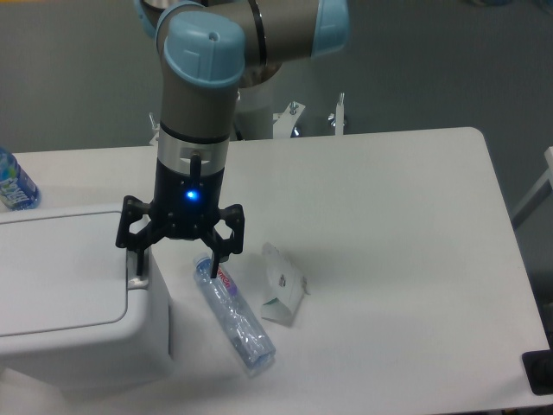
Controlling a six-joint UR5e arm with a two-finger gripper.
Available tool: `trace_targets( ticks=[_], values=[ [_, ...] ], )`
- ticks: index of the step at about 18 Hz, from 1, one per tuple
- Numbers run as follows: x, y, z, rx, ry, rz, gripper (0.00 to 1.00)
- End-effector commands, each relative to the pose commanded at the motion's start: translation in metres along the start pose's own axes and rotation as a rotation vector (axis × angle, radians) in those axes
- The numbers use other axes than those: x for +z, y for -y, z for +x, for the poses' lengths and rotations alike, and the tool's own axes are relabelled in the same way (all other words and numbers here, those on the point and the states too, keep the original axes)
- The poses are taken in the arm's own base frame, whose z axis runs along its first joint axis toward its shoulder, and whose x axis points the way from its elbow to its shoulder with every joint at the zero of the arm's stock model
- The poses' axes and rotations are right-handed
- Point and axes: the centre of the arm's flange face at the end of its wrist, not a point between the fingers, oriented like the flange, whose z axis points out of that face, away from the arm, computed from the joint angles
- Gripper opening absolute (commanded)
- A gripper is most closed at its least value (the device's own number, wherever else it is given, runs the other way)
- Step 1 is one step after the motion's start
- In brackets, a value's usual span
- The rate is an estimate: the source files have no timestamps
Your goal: Open the trash can
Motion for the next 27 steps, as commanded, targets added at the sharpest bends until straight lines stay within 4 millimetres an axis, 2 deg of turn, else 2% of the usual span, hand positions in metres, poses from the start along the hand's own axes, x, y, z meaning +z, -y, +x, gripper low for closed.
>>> trace_targets(
  ticks=[9,11,14,15,16,19,27],
  values=[
    [-0.001,0.001,0.000,0.002,0.002,0.003,1.00],
    [-0.008,0.005,0.002,0.007,0.004,0.017,1.00],
    [-0.030,0.020,0.001,0.029,0.024,0.068,1.00],
    [-0.040,0.025,-0.008,0.031,0.053,0.085,1.00],
    [-0.052,0.030,-0.025,0.024,0.097,0.098,1.00],
    [-0.085,0.031,-0.063,0.072,0.161,0.122,1.00],
    [-0.132,-0.010,-0.165,0.298,0.210,-0.056,1.00]
  ],
)
